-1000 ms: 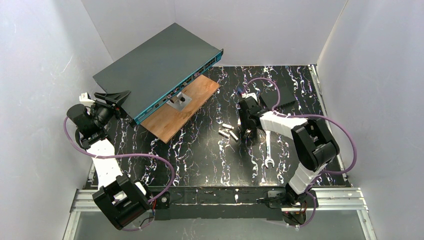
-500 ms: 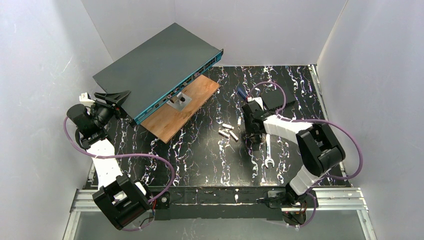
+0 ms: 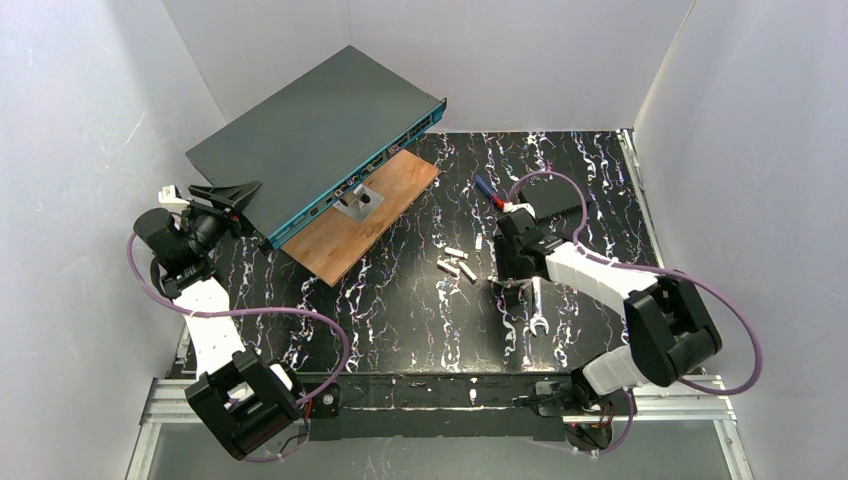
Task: Insert the plug into the switch port
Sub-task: Pick up the connector from the center of the board.
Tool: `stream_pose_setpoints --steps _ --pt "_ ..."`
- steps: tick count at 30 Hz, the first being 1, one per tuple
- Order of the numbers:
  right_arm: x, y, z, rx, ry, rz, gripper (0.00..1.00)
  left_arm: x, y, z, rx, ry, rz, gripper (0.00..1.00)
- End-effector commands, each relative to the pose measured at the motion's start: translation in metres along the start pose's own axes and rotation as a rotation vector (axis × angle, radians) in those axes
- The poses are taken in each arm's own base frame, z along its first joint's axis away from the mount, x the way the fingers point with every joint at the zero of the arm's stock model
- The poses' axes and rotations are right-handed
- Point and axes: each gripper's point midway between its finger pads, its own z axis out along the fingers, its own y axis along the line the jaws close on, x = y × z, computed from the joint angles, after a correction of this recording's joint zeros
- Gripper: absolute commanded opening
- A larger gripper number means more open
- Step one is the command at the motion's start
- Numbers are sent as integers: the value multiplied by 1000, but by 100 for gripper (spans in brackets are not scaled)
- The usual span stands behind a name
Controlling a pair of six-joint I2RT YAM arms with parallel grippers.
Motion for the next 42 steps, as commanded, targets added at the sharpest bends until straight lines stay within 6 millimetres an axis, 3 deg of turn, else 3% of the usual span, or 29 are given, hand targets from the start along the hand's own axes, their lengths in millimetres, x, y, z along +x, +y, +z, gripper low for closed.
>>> stream_pose_setpoints --steps 1,12,24,31,42 --pt "-15 13 -21 -121 -65 -42 63 25 -5 -6 32 106 87 0" --pt "1 34 -8 -236 -21 -128 62 25 -4 -6 31 105 88 0" --pt "24 38 3 -267 57 -157 61 25 -4 -6 31 109 85 0" --pt "32 49 -1 -306 56 -141 48 26 -5 -6 32 110 86 0" --pt "38 62 -4 -230 -80 -143 41 25 -4 -6 31 107 86 0"
